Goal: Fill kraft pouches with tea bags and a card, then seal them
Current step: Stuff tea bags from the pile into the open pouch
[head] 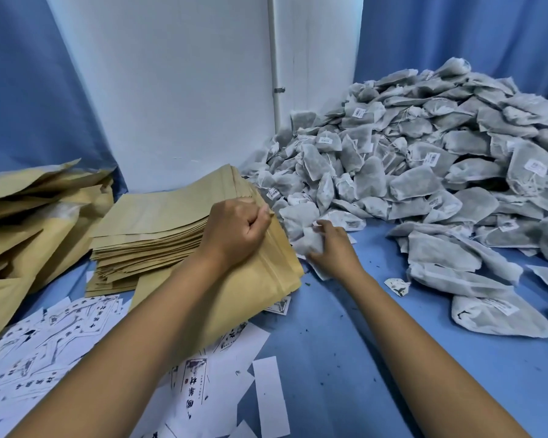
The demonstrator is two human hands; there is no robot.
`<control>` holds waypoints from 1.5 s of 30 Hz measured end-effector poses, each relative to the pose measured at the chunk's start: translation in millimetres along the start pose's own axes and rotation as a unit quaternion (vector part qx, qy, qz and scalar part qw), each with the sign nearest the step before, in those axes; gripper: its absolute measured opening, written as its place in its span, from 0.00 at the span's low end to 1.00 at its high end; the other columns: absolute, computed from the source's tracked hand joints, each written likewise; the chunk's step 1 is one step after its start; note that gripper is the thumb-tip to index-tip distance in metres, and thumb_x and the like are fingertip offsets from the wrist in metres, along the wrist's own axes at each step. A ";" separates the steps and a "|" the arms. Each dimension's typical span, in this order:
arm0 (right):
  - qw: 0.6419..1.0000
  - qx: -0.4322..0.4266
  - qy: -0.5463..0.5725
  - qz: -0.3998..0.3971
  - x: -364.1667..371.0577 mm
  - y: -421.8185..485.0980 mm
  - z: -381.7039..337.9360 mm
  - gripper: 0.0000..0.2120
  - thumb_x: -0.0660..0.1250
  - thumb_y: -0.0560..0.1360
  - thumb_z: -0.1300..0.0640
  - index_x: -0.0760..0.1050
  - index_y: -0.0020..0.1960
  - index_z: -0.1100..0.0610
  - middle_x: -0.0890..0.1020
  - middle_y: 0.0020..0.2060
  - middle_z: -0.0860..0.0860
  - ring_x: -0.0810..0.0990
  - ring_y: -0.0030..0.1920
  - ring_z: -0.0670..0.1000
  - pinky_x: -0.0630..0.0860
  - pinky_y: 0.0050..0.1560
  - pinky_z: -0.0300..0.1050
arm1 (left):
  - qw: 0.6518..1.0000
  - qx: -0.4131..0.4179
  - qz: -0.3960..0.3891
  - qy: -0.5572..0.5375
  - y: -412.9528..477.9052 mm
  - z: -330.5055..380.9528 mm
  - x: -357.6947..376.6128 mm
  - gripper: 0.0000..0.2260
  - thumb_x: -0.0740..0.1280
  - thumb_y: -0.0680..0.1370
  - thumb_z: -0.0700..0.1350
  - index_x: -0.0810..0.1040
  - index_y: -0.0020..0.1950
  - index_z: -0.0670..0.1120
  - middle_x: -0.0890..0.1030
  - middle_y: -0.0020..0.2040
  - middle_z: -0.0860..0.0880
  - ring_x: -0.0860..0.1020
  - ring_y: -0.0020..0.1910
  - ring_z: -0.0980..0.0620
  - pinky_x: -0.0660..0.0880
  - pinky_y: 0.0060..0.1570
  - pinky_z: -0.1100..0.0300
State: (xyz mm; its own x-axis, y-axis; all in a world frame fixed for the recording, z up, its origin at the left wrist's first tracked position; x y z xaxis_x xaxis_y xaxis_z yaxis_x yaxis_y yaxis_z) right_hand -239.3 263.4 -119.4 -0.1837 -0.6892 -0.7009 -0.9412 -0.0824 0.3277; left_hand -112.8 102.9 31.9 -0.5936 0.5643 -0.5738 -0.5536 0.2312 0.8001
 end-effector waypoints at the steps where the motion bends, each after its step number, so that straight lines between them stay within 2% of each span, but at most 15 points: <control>1: 0.998 0.039 -0.047 -0.028 7.2 4.4 14.2 0.31 0.71 0.67 0.52 0.67 0.67 0.57 0.73 0.62 0.56 0.68 0.64 0.57 0.66 0.59 0.45 | 1.000 0.003 -0.003 -0.002 -0.2 0.7 1.1 0.24 0.53 0.76 0.50 0.67 0.24 0.38 0.63 0.25 0.49 0.63 0.25 0.50 0.61 0.28 0.56; 6: 0.983 0.124 -0.093 -0.098 25.5 18.3 48.8 0.39 0.71 0.67 0.43 0.62 0.69 0.61 0.68 0.68 0.58 0.64 0.70 0.58 0.61 0.69 0.56 | 1.000 0.014 -0.016 -0.007 0.3 1.9 1.0 0.23 0.53 0.77 0.49 0.66 0.24 0.38 0.63 0.24 0.47 0.63 0.24 0.49 0.62 0.27 0.55; 12: 0.976 0.036 -0.208 0.060 -21.0 26.9 39.9 0.10 0.64 0.68 0.60 0.64 0.45 0.56 0.81 0.44 0.57 0.76 0.48 0.60 0.62 0.47 0.48 | 1.000 0.015 -0.011 -0.016 0.2 -3.4 -5.6 0.23 0.53 0.77 0.49 0.68 0.25 0.37 0.64 0.25 0.47 0.65 0.25 0.48 0.64 0.27 0.53; 15: 0.971 0.115 0.146 0.154 -37.7 12.1 45.9 0.06 0.68 0.70 0.57 0.73 0.47 0.52 0.81 0.40 0.50 0.79 0.43 0.54 0.72 0.41 0.39 | 1.000 0.011 -0.012 -0.009 -3.6 -5.6 -1.2 0.23 0.53 0.77 0.49 0.67 0.25 0.38 0.66 0.24 0.44 0.66 0.23 0.46 0.64 0.26 0.53; 20: 0.638 0.102 0.758 -0.093 -16.3 -7.3 -25.7 0.08 0.65 0.70 0.57 0.75 0.49 0.59 0.83 0.40 0.53 0.83 0.41 0.50 0.80 0.41 0.43 | 1.000 0.023 -0.014 0.002 -3.1 -0.2 10.0 0.22 0.54 0.76 0.48 0.66 0.24 0.41 0.64 0.24 0.47 0.64 0.23 0.48 0.61 0.27 0.57; 22: 0.664 0.064 0.724 -0.176 -17.6 -20.0 -57.7 0.10 0.66 0.69 0.60 0.73 0.49 0.61 0.84 0.36 0.53 0.83 0.36 0.48 0.80 0.35 0.40 | 1.000 0.025 -0.010 0.004 -3.1 0.9 12.1 0.22 0.54 0.76 0.48 0.66 0.24 0.41 0.63 0.25 0.48 0.64 0.24 0.48 0.60 0.28 0.58; 26: 0.878 -0.060 0.357 -0.313 14.7 -46.1 -102.9 0.14 0.67 0.70 0.60 0.74 0.54 0.64 0.82 0.44 0.56 0.80 0.44 0.50 0.77 0.45 0.41 | 1.000 -0.004 0.016 -0.017 -2.3 0.7 7.2 0.23 0.54 0.76 0.48 0.68 0.24 0.39 0.67 0.23 0.44 0.69 0.23 0.44 0.63 0.27 0.56; 28: 0.921 -0.154 0.294 -0.204 12.0 -40.5 -134.6 0.05 0.59 0.79 0.60 0.74 0.49 0.58 0.76 0.42 0.51 0.76 0.50 0.48 0.71 0.47 0.31 | 0.999 0.027 0.020 -0.020 -0.3 17.8 11.1 0.21 0.55 0.76 0.47 0.67 0.23 0.40 0.67 0.22 0.44 0.68 0.22 0.45 0.62 0.27 0.59; 29: 0.916 -0.107 0.382 -0.065 -15.1 -30.2 -128.5 0.14 0.53 0.81 0.61 0.69 0.38 0.54 0.69 0.34 0.47 0.75 0.42 0.44 0.69 0.40 0.27 | 0.998 0.055 0.011 -0.012 -0.4 29.7 16.3 0.21 0.56 0.76 0.46 0.67 0.23 0.41 0.66 0.22 0.45 0.68 0.21 0.45 0.62 0.26 0.59; 31: 0.712 -0.015 0.702 0.023 -13.0 -46.5 -127.8 0.22 0.47 0.80 0.59 0.60 0.27 0.48 0.54 0.27 0.45 0.60 0.27 0.40 0.62 0.29 0.30 | 0.996 0.093 -0.018 0.001 -3.6 41.1 25.6 0.21 0.57 0.76 0.45 0.67 0.22 0.41 0.67 0.21 0.45 0.67 0.21 0.46 0.63 0.24 0.58; 34: 0.910 -0.081 0.381 -0.143 8.3 -51.5 -146.4 0.19 0.49 0.82 0.58 0.77 0.45 0.48 0.65 0.27 0.45 0.71 0.37 0.37 0.63 0.37 0.28 | 0.999 0.045 -0.007 -0.001 -4.8 15.2 10.6 0.23 0.55 0.76 0.47 0.68 0.23 0.39 0.67 0.22 0.44 0.69 0.22 0.45 0.64 0.26 0.56; 36: 0.823 -0.026 0.427 -0.373 34.8 -55.2 -123.2 0.10 0.59 0.79 0.63 0.78 0.51 0.55 0.81 0.40 0.48 0.80 0.44 0.43 0.74 0.43 0.31 | 0.999 -0.004 0.034 -0.022 -1.0 -7.6 -11.1 0.22 0.54 0.76 0.49 0.63 0.23 0.42 0.63 0.22 0.48 0.64 0.22 0.48 0.62 0.27 0.56; 38: 0.787 0.043 0.548 -0.280 1.1 -30.2 -102.5 0.12 0.62 0.77 0.59 0.82 0.42 0.60 0.85 0.39 0.54 0.84 0.37 0.49 0.79 0.39 0.39 | 0.996 -0.027 0.071 -0.038 3.8 -19.3 -28.3 0.19 0.55 0.76 0.49 0.59 0.25 0.48 0.58 0.23 0.50 0.60 0.23 0.51 0.58 0.28 0.59; 41: 0.956 0.018 0.285 -0.065 -21.4 -9.2 -62.0 0.13 0.65 0.76 0.61 0.77 0.33 0.57 0.81 0.29 0.52 0.77 0.25 0.42 0.72 0.28 0.35 | 0.994 -0.051 0.086 -0.054 8.8 -27.6 -36.4 0.18 0.55 0.76 0.49 0.57 0.26 0.48 0.56 0.23 0.50 0.59 0.23 0.51 0.56 0.29 0.59; 45: 0.939 -0.035 0.052 -0.337 76.1 -66.3 -67.3 0.20 0.79 0.63 0.55 0.76 0.52 0.49 0.79 0.44 0.42 0.77 0.43 0.39 0.70 0.40 0.28 | 0.994 -0.032 0.092 -0.057 10.4 -22.9 -33.7 0.18 0.55 0.76 0.48 0.57 0.27 0.49 0.57 0.23 0.50 0.58 0.24 0.51 0.57 0.29 0.58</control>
State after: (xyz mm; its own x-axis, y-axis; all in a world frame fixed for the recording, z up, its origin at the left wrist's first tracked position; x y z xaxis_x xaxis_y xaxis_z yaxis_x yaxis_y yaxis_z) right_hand -171.7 168.0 -151.8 0.4797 -0.5292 -0.6998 -0.8122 -0.5696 -0.1261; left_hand -112.0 68.1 55.6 -0.6201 0.6789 -0.3931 -0.4801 0.0679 0.8746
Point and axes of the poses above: each hand's wrist, its own y-axis towards the middle knuckle, its own x-axis out of the palm, z = x × y, the point moved 10 cm from there along y, towards the middle knuckle
